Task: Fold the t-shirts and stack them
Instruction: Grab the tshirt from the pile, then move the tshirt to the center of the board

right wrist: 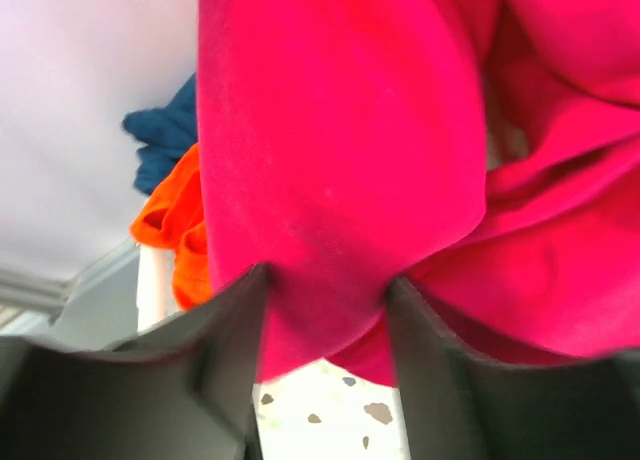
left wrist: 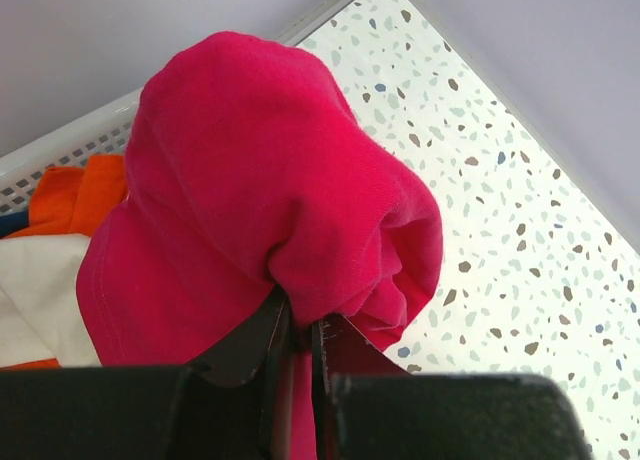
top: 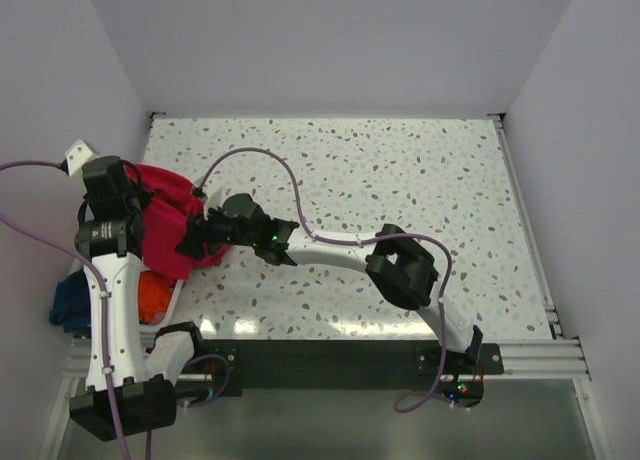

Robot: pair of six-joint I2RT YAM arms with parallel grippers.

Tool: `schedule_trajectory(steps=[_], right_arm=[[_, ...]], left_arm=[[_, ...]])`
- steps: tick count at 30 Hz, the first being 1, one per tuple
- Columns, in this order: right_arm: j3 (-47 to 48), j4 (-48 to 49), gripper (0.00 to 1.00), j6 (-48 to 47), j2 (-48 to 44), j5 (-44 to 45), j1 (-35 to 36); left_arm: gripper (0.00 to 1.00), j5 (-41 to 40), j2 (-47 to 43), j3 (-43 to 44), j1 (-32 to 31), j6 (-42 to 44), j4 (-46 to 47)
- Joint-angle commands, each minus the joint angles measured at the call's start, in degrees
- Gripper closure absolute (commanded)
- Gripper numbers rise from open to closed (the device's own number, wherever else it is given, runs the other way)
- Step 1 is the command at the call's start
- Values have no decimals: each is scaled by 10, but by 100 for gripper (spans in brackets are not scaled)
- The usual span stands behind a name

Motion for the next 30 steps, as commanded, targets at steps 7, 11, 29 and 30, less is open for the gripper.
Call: schedule_trajectory(steps=[7,11,29,30], right_arm=[[11,54,95,40,-20,-37,0],[7,4,100,7,-68,25,-2],[66,-99,100,-1,-76,146,-52],[72,-100,100,4,-73,147,-56]], left_arm=[[82,-9,-15,12,3,3,36],[70,-23,-10,9,3,4,36],[7,-89,-28,-34,4,-25,-8],[7,-84,-31,-40,5,-25,-9]])
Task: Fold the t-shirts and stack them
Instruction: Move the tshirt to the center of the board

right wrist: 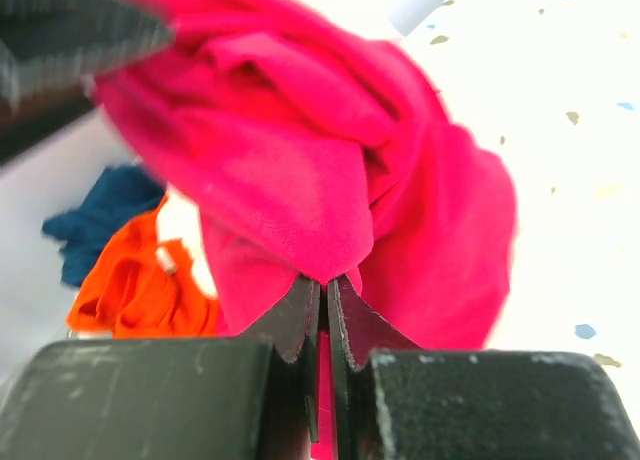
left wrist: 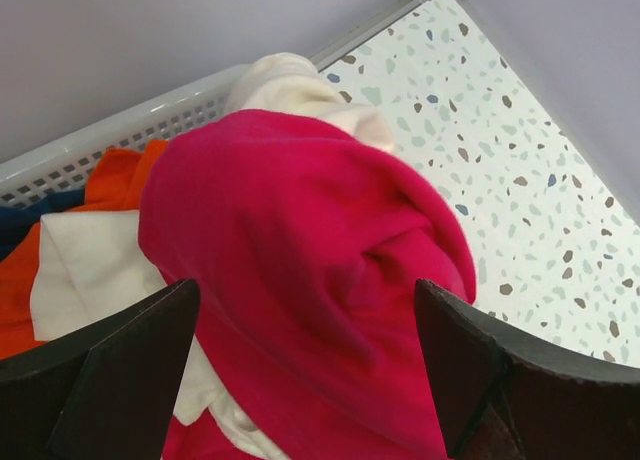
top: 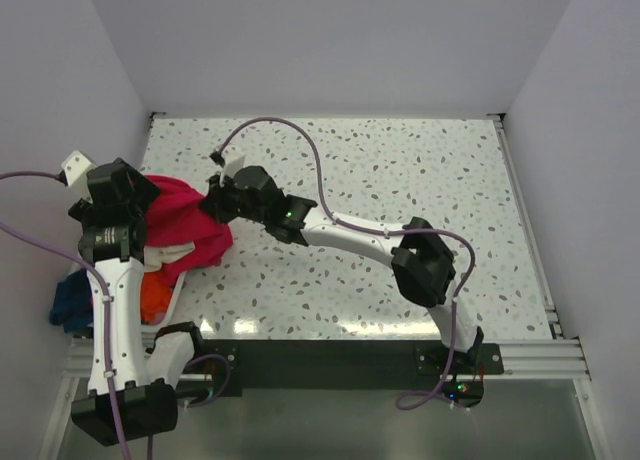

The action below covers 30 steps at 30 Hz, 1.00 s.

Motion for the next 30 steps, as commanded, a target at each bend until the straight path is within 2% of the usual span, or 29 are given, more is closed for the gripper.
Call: schedule_trajectory(steps=[1,9,16,21,26,27,30], right_arm=[[47,3,100,16,-11,31,-26],[70,7,100,52,-3,38,-73],[84,-3,100,60,-12,76,-104],[56,18,100,70,-55,105,-132],[19,33,100,77,-94,108,-157],[15,33,100,78,-98,108,-159],[-4,39,100,79,-115,107,-167]], left_arm=[[7,-15,-21,-23,5,-15,-10],[8,-11,-44,-91,4,-34,-26],[15,-11,-57,-117,5,-43,-34],[19,-51,-44,-128,5,-61,-36],[15,-51,-29,-134,7,-71,-23],[9,-47,-27,-133,8,-74,-18],[2,-39,-23,-131,11,-77,-10]])
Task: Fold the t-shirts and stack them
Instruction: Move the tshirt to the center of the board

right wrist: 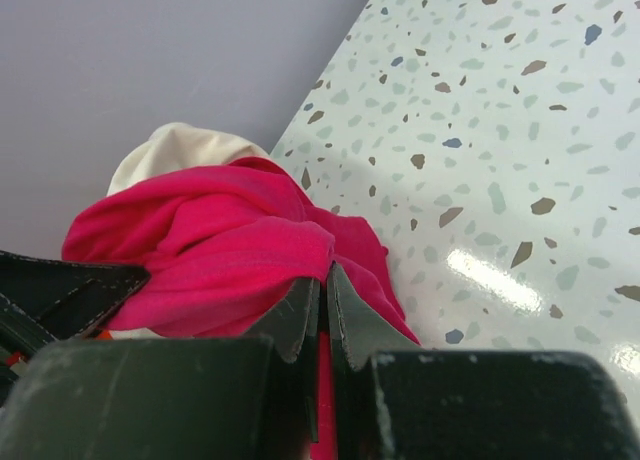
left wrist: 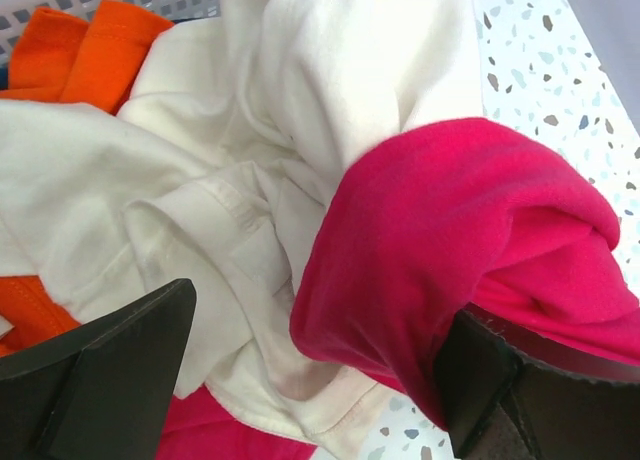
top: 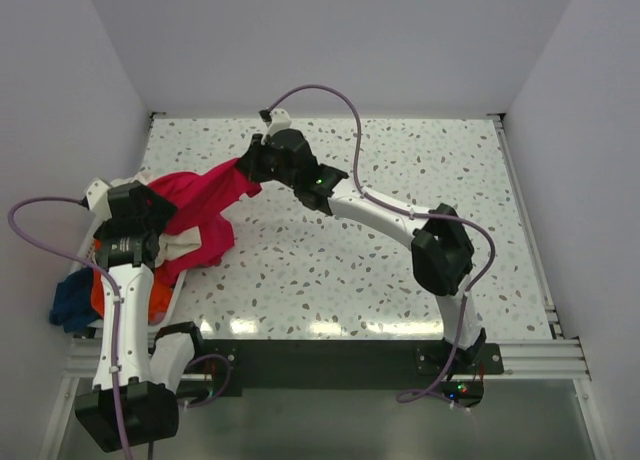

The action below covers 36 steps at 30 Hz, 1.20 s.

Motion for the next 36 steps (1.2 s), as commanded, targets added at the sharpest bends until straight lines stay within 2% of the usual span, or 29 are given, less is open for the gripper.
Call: schedule_trajectory(steps=[1,15,21,29,33,36], right_arm=[[-7,68,100,2,-88,83,-57],[-32,62,100,7,-98,67,-74],[-41,62,100,10,-92,64,-78],[-57,67,100,18,-94,49,-81],[-59,69,100,23,-93,34,-82],[-60,69,100,25,-93,30,-82]], left_arm=[[2,-64,0,-8,14,4,-12],[0,-28,-26,66,30,18,31],[0,-66,1,89,34,-3,5],[11,-19,44,68,46,-17,58],[9,27,70,25,47,-17,99],[4,20,93,1,47,-32,96]])
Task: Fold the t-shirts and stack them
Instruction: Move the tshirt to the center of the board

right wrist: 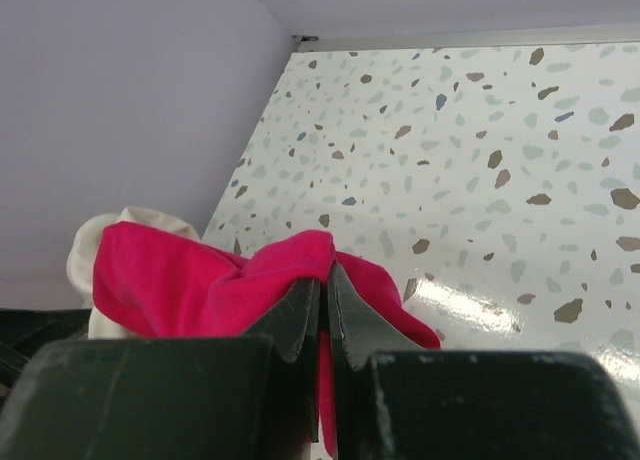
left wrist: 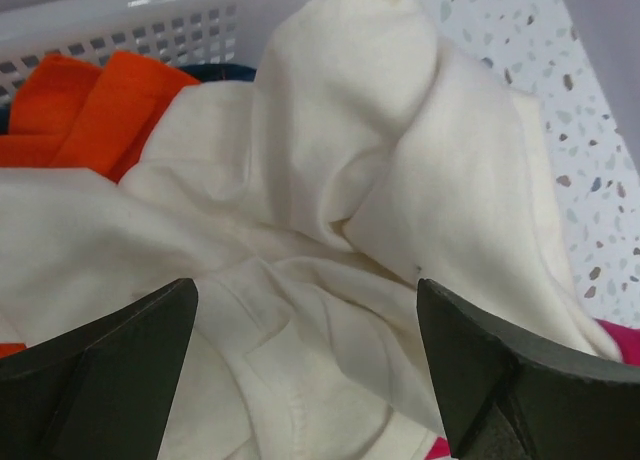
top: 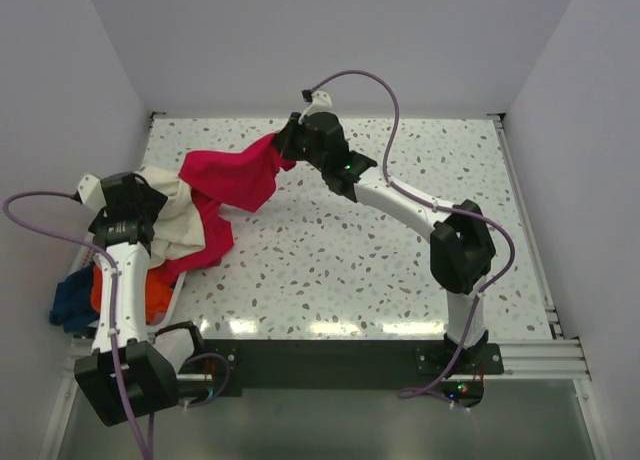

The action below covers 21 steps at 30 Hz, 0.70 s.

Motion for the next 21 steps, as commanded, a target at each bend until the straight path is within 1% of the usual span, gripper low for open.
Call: schedule_trajectory(steps=[1,4,6,7,8,10,11,13,14,16,17,20,21], right_arm=[[2,48,100,8,-40,0,-2],[-1,48,100,9,-46,-3,-2],[1,45,100,6,-54,-5,-2],[1,42,100,4,-58,-5,-3],[2,36,100,-1,-60,-4,-3],[3,31,100,-7,-74,-1,-6],[3,26,100,-9,-79,2,-6],[4,19,100,-13,-93,0,-12],[7,11,100,-16,-97,0,-13],[12,0,100,-21,-111,3,-20],[14,-8,100,-24,-116,4,-22],[22,-24,100,-35,-139,9,-33],[24,-27,100,-38,-145,13,-38]], left_arm=[[4,9,23,-31,5,-21,30],[3,-11,49,-53,6,-46,24],[6,-18,68,-63,9,-58,26],[9,-19,73,-68,11,-59,29],[17,-23,79,-72,15,-62,32],[28,-27,83,-76,24,-60,37],[43,-27,83,-75,38,-56,37],[57,-28,81,-71,53,-47,37],[70,-28,79,-69,72,-35,33],[81,-30,72,-56,93,-21,30],[90,-30,71,-52,113,-8,22],[100,-43,65,-32,131,0,4],[100,-45,64,-31,130,-1,2]])
